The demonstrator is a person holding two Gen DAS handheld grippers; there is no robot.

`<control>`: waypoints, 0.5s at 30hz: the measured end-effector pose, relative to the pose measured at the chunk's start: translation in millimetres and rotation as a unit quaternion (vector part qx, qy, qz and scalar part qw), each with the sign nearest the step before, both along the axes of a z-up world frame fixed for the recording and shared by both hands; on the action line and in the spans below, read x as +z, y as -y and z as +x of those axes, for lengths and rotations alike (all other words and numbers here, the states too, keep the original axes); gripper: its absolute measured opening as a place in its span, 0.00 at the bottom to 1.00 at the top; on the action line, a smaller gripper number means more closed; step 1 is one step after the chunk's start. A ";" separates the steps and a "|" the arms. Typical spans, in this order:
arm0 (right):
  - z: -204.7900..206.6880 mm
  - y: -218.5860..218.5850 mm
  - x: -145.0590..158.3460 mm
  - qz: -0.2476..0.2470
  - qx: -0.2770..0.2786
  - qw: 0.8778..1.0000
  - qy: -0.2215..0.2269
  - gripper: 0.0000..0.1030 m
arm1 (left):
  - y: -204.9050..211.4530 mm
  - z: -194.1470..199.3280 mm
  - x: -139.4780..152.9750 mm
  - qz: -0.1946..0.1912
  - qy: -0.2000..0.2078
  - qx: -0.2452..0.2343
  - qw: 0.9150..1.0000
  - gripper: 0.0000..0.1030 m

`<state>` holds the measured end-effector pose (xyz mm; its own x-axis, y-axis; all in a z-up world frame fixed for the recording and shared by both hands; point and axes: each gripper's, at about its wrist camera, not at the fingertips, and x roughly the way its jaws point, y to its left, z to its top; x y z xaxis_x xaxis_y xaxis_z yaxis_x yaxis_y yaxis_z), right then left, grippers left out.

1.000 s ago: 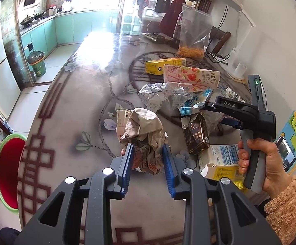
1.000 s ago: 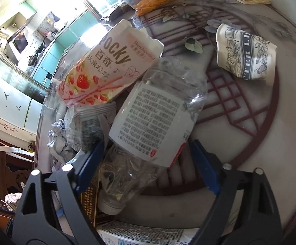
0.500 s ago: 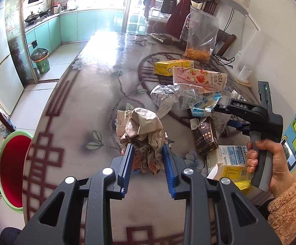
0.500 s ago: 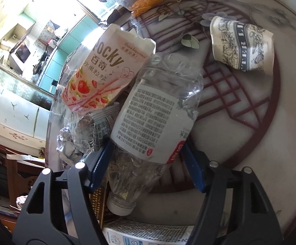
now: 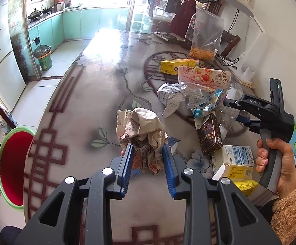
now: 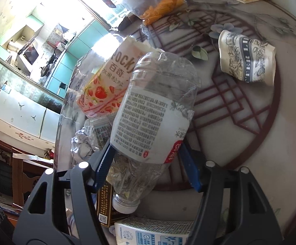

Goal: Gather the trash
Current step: 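Grasp the clear plastic water bottle with the right tool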

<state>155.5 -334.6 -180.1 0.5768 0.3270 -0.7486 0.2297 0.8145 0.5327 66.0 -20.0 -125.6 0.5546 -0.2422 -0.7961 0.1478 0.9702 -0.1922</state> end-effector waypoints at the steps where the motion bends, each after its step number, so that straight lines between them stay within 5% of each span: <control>1: -1.2 0.9 0.9 0.002 -0.002 1.000 0.001 0.60 | 0.1 0.4 -0.6 0.000 -0.001 0.000 1.000 0.26; 15: -58.1 2.1 53.9 0.021 -0.014 0.998 0.060 0.59 | -18.9 -16.7 18.7 -0.015 0.015 -0.014 1.000 0.27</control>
